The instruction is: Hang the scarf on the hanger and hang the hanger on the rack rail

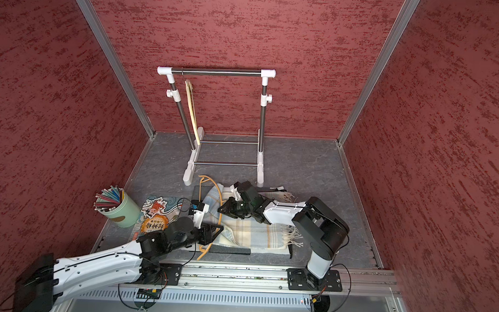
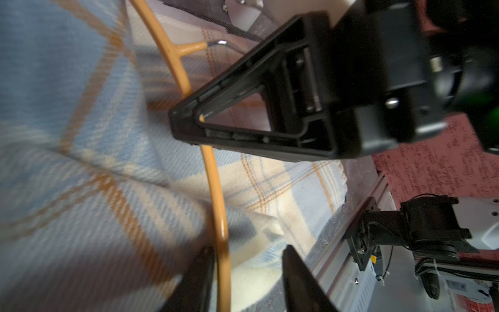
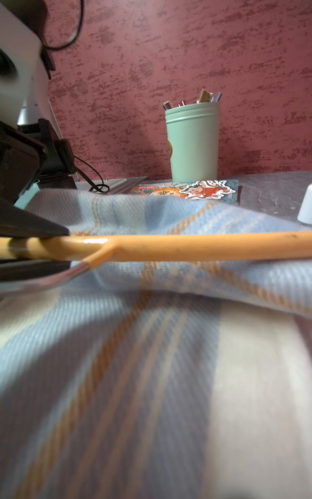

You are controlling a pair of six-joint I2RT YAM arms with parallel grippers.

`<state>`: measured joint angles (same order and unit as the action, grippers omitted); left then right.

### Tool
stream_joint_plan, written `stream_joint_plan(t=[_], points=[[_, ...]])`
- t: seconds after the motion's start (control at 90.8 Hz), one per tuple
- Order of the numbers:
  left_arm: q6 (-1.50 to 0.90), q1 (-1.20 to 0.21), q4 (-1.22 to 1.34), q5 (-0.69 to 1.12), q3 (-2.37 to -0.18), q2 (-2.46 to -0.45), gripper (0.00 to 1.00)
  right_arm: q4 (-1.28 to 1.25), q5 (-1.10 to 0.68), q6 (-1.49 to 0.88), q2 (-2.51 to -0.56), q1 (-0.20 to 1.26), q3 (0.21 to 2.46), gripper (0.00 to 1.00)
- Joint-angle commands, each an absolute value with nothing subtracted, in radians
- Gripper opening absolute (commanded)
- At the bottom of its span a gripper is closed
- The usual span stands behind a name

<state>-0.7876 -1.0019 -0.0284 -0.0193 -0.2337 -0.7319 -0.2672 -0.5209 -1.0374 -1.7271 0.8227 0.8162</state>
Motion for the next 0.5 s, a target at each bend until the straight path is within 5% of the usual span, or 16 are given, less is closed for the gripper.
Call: stream_joint_plan(t=[0.0,0.066,0.242,0.485], points=[[-0.776,-1.003,-0.182,-0.01,-0.337,-0.654,0.84,-0.223,-0.468,-0.992,-1.679,0.816,0.808,0.0],[-0.765,-0.997,-0.318,-0.024,-0.404,-0.575,0.97,-0.191,-0.456,-0.981,-1.659,0.81,0.798,0.0],[-0.847,-0.932,-0.729,-0.255,-0.57,-0.519,0.99,-0.181,-0.449,-0.982,-1.619,0.787,0.759,0.0],[-0.802,-0.701,-0.559,0.01,-0.46,-0.699,0.95,-0.168,-0.442,-0.993,-1.604,0.785,0.749,0.0]])
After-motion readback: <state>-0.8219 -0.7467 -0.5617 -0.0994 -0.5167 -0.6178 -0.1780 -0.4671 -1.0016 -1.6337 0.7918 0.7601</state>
